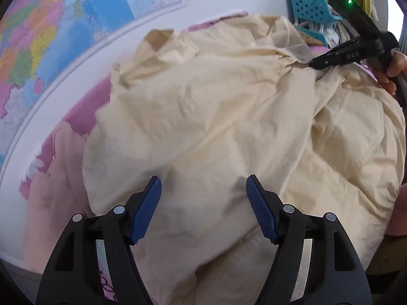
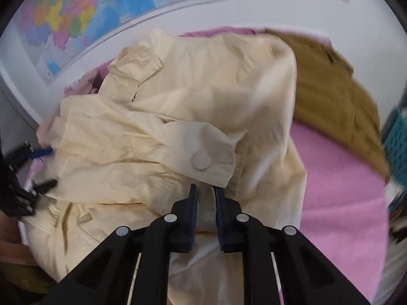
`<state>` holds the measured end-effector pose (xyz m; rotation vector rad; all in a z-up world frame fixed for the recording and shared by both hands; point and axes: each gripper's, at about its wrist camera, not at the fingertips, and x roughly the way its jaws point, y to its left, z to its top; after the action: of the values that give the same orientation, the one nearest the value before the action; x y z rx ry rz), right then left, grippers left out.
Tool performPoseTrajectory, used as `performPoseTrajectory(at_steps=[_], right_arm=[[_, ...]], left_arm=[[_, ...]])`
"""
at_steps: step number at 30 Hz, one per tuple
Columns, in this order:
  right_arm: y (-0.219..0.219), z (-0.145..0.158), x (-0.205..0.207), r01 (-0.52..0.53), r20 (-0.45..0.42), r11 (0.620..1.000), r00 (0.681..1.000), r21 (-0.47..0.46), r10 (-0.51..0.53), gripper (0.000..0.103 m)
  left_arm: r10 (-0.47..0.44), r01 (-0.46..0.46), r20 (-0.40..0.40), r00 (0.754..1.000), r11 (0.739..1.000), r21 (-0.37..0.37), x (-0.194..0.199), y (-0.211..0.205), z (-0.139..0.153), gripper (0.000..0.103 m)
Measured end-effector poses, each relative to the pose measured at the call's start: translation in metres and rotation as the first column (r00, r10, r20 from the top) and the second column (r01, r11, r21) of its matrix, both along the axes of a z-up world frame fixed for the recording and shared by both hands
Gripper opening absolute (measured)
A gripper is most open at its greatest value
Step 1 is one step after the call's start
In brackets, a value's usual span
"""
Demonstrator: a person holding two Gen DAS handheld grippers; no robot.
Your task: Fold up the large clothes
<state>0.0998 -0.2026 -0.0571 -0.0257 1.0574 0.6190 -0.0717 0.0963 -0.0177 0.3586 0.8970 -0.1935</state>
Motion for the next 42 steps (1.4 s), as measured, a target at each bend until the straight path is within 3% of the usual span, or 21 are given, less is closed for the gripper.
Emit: performPoseTrajectory(at_steps=[1,4,9,12,15,19,22,25,29,32,35,36,39,41,42], right_arm=[[-0.008,0.004,-0.004,0.009,0.009,0.999,1.0,0.036,-0.01,0.014],[-0.033,0.026,-0.026,0.021,0.085,0.993,0.996,0.12,-0.032,0.053],[-0.066,0.05,-0.09,0.005,0.193,0.991,0.981,0.135,-0.031,0.058],[-0.065,0.052,-0.124,-0.018,0.242,0.999,0.97,0.047,0.006,0.063],[-0.061,0.056,-0.125,-0.011,0.261,1.0,0.965,0.024,0.004,0.063],[-0.035,0.071,-0.091,-0.026,0.301,0.999,0.954,0.031,0.016,0.06],[-0.001,0.08,-0.05,-0.048,0.313,0.999,0.949,0.016,0.04,0.058],[0.056,0.082,-0.003,-0.113,0.33,0.991,0.935,-0.068,0.129,0.058],[0.127,0.073,0.053,-0.189,0.275,0.976,0.938,-0.106,0.211,0.056],[0.185,0.056,0.081,-0.208,0.307,0.936,0.905,-0.283,0.294,0.058],[0.215,0.041,0.1,-0.215,0.304,0.908,0.893,-0.36,0.332,0.058],[0.218,0.039,0.104,-0.238,0.289,0.91,0.894,-0.34,0.342,0.058],[0.223,0.035,0.115,-0.267,0.262,0.915,0.899,-0.304,0.35,0.051],[0.224,0.034,0.116,-0.281,0.27,0.906,0.889,-0.318,0.37,0.028],[0.222,0.033,0.115,-0.282,0.277,0.903,0.884,-0.323,0.375,0.024]], left_arm=[[0.009,-0.009,-0.001,1.0,1.0,-0.014,-0.002,0.002,0.0,0.068],[0.058,-0.057,0.022,0.998,0.998,-0.039,-0.01,0.013,0.008,0.068],[0.086,-0.083,0.061,0.994,0.996,-0.044,-0.034,0.028,0.02,0.071],[0.081,-0.078,0.099,0.992,0.996,-0.04,-0.048,0.033,0.028,0.077],[0.089,-0.088,0.123,0.988,0.996,-0.012,-0.043,0.036,0.037,0.078],[0.097,-0.105,0.181,0.979,0.994,0.036,-0.021,0.041,0.055,0.078],[0.112,-0.13,0.23,0.967,0.99,0.063,0.018,0.047,0.074,0.078],[0.133,-0.155,0.252,0.959,0.985,0.07,0.064,0.057,0.081,0.081],[0.176,-0.185,0.169,0.97,0.982,0.04,0.133,0.074,0.07,0.075],[0.202,-0.213,0.136,0.97,0.974,0.077,0.172,0.082,0.053,0.07],[0.189,-0.195,0.077,0.979,0.977,0.083,0.198,0.087,0.034,0.07],[0.186,-0.191,0.065,0.98,0.978,0.083,0.203,0.088,0.029,0.069],[0.159,-0.162,0.057,0.986,0.984,0.071,0.209,0.092,0.023,0.069],[0.135,-0.137,0.048,0.99,0.989,0.054,0.211,0.095,0.021,0.073],[0.122,-0.123,0.028,0.992,0.992,0.034,0.213,0.098,0.019,0.078]])
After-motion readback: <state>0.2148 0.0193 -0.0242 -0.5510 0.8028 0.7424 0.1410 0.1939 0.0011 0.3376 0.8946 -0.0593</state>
